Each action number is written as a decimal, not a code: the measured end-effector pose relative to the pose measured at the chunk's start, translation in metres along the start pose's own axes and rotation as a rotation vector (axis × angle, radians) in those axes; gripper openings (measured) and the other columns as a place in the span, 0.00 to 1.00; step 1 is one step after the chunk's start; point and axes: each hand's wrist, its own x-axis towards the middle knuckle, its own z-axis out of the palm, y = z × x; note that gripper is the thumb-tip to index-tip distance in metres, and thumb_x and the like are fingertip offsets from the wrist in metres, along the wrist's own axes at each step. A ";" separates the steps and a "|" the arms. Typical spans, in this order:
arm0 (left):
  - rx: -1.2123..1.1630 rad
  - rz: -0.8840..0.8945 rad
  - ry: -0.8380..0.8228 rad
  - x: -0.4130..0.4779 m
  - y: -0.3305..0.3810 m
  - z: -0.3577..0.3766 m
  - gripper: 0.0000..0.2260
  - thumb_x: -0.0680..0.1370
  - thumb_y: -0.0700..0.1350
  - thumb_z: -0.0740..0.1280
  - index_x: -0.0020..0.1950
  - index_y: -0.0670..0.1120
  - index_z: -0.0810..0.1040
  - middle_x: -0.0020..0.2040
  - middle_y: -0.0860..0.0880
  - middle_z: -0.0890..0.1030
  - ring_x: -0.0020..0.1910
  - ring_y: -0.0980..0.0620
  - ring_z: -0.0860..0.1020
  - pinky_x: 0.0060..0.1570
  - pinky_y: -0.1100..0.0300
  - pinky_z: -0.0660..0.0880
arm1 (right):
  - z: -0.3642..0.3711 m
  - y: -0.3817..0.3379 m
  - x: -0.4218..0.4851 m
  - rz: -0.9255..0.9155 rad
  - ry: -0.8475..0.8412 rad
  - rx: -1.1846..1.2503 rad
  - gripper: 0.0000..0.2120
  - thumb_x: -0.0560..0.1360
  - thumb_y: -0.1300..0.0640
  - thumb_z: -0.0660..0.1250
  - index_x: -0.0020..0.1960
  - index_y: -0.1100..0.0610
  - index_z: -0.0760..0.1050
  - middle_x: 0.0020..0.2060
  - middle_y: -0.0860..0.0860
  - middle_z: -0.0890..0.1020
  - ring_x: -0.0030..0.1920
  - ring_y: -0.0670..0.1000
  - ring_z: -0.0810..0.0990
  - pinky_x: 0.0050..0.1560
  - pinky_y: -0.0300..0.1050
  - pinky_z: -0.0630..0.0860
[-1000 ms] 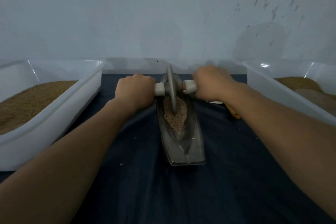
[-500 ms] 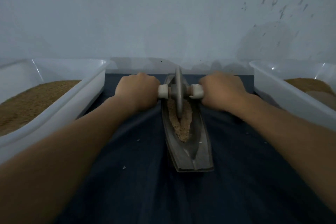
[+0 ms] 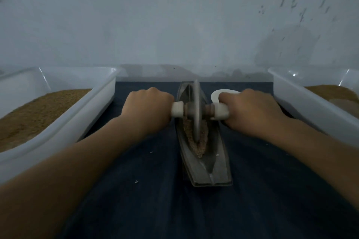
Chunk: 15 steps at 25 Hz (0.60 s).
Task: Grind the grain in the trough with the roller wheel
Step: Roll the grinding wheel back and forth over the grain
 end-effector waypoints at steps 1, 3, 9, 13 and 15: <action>-0.019 -0.040 -0.032 0.007 0.002 0.001 0.04 0.75 0.52 0.66 0.48 0.54 0.77 0.36 0.53 0.69 0.31 0.51 0.68 0.32 0.56 0.64 | 0.002 -0.001 0.013 0.026 -0.051 0.011 0.11 0.73 0.43 0.70 0.45 0.47 0.71 0.33 0.44 0.74 0.31 0.49 0.73 0.29 0.42 0.62; -0.040 -0.082 -0.060 0.017 0.005 0.003 0.05 0.76 0.51 0.66 0.49 0.53 0.78 0.38 0.51 0.72 0.35 0.49 0.71 0.35 0.54 0.67 | 0.007 -0.006 0.034 0.057 -0.111 -0.016 0.10 0.76 0.46 0.68 0.46 0.49 0.70 0.42 0.50 0.80 0.42 0.56 0.80 0.35 0.46 0.67; 0.051 0.017 0.084 -0.006 0.005 0.002 0.08 0.72 0.52 0.69 0.39 0.56 0.69 0.31 0.54 0.62 0.25 0.54 0.57 0.26 0.60 0.52 | 0.000 -0.011 0.014 0.054 -0.188 0.010 0.17 0.66 0.51 0.73 0.34 0.49 0.64 0.34 0.47 0.69 0.30 0.48 0.64 0.28 0.40 0.55; 0.022 -0.012 0.040 0.000 0.003 0.003 0.06 0.73 0.52 0.68 0.40 0.56 0.71 0.32 0.54 0.64 0.26 0.53 0.60 0.27 0.59 0.56 | 0.007 -0.007 0.023 0.079 -0.209 0.072 0.13 0.70 0.50 0.71 0.36 0.49 0.67 0.35 0.47 0.73 0.35 0.53 0.73 0.30 0.42 0.61; -0.024 -0.052 -0.025 0.013 0.002 0.002 0.02 0.75 0.51 0.66 0.45 0.54 0.75 0.34 0.53 0.67 0.30 0.51 0.65 0.31 0.55 0.63 | 0.010 -0.006 0.033 0.076 -0.200 0.104 0.12 0.74 0.46 0.70 0.40 0.47 0.68 0.36 0.47 0.74 0.38 0.54 0.75 0.33 0.45 0.66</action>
